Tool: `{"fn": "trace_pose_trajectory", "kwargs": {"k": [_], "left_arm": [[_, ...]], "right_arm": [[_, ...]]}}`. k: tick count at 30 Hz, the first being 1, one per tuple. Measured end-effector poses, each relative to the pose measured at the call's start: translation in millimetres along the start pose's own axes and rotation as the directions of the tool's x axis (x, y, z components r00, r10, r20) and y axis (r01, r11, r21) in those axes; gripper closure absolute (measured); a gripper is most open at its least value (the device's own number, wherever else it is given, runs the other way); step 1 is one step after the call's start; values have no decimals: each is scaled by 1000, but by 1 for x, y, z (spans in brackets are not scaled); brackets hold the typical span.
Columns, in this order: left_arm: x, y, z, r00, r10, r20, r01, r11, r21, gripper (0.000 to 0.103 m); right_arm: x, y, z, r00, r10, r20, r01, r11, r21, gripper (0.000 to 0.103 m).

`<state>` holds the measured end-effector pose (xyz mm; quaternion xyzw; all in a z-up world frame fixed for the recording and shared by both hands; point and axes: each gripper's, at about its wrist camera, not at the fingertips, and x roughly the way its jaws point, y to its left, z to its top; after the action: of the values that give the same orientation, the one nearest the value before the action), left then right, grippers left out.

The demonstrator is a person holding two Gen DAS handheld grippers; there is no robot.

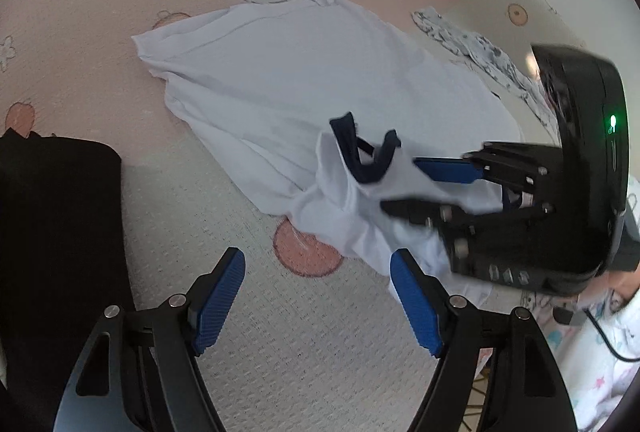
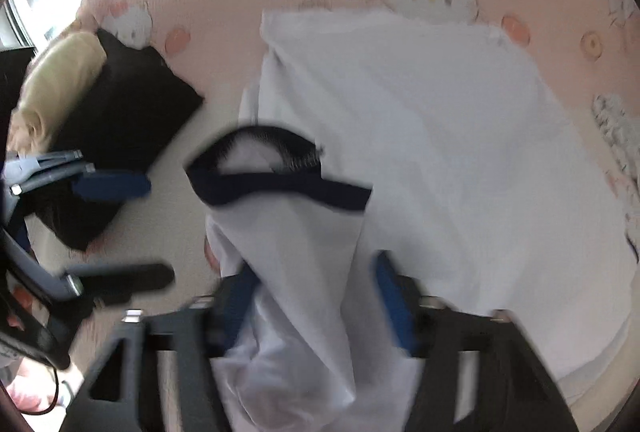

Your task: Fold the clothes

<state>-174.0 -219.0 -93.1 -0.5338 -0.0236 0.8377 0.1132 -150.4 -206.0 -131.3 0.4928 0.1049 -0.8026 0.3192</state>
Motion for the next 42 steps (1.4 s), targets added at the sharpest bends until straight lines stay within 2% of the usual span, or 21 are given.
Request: {"fn": "trace_pose_trajectory", "kwargs": {"k": [1, 3, 4, 8, 12, 18, 26, 28, 31, 32, 33, 37, 40, 41, 42], "left_arm": [[1, -2, 1, 1000, -8, -1, 8, 1000, 4, 29], [2, -4, 2, 1000, -14, 8, 14, 1000, 25, 29], [3, -5, 2, 1000, -17, 13, 16, 999, 36, 29], [5, -11, 8, 999, -9, 31, 6, 997, 76, 29], [5, -10, 15, 998, -34, 44, 31, 998, 62, 29], [14, -10, 23, 1000, -11, 23, 9, 996, 86, 29], [27, -7, 45, 995, -74, 62, 75, 997, -13, 29], [33, -8, 49, 993, -102, 63, 104, 994, -27, 33], [44, -3, 53, 988, -145, 50, 148, 986, -72, 49], [48, -1, 53, 987, -156, 45, 159, 983, -90, 60], [52, 2, 53, 986, -164, 35, 167, 978, -122, 64], [58, 11, 49, 978, -204, 42, 208, 960, -186, 69], [59, 11, 47, 978, -206, 37, 209, 958, -194, 70], [59, 11, 47, 979, -200, 37, 203, 960, -195, 75], [61, 11, 46, 987, -160, 24, 162, 967, -197, 81]], "right_arm": [[1, 0, 1, 1000, 6, -2, -6, 1000, -1, 83], [5, -4, 1, 1000, 15, -11, -15, 1000, 22, 95], [6, -6, 1, 1000, 20, -15, -20, 999, 34, 96], [3, -27, -6, 996, 83, -21, -79, 987, 137, 97], [-4, -51, -11, 990, 139, 4, -136, 961, 241, 97], [-5, -71, -14, 985, 173, 9, -166, 927, 337, 97], [-2, -83, -19, 978, 207, -5, -189, 900, 394, 97], [-1, -86, -21, 976, 216, -8, -194, 892, 408, 97], [-2, -91, -24, 972, 236, -5, -209, 872, 443, 95], [-2, -93, -25, 969, 249, -4, -220, 863, 456, 94], [-2, -95, -26, 965, 261, -1, -230, 853, 468, 89], [-3, -100, -27, 945, 322, 57, -306, 808, 503, 62], [6, -103, -21, 930, 360, 75, -344, 780, 523, 56], [11, -104, -18, 923, 377, 79, -359, 768, 531, 56], [15, -105, -17, 919, 384, 83, -366, 759, 539, 56]]}}
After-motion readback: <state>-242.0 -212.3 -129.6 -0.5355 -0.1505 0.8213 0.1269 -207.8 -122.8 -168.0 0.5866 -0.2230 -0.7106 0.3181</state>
